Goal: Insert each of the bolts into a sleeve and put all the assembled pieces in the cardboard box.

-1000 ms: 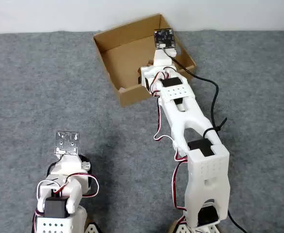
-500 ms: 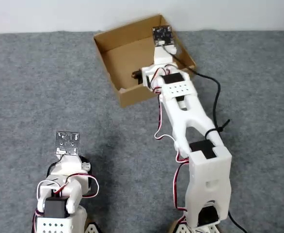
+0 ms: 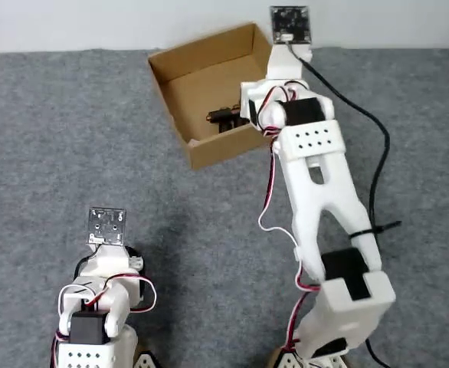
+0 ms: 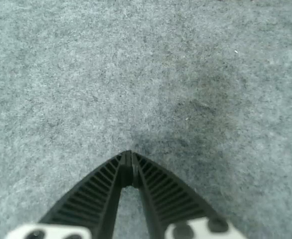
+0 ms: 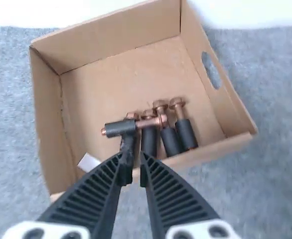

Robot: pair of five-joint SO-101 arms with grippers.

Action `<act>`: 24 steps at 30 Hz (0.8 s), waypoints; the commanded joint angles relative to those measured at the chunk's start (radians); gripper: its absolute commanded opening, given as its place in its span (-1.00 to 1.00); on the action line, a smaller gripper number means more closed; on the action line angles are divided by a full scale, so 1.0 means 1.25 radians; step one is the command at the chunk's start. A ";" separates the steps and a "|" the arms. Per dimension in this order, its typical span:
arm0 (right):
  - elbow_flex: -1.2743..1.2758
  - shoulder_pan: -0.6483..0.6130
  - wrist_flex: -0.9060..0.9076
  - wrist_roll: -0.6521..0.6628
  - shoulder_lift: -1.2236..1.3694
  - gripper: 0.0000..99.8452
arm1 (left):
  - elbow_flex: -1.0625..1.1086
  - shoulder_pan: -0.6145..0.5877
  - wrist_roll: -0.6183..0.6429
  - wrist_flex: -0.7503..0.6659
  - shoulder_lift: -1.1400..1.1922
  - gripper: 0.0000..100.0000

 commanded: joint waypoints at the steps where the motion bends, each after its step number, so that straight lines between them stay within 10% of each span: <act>1: -0.018 0.008 0.053 -0.048 -0.077 -0.98 | -0.004 0.002 0.001 0.004 -0.006 -0.99; 24: -0.017 0.224 0.614 -0.060 -0.554 -0.98 | -0.004 0.002 0.001 0.004 -0.006 -0.99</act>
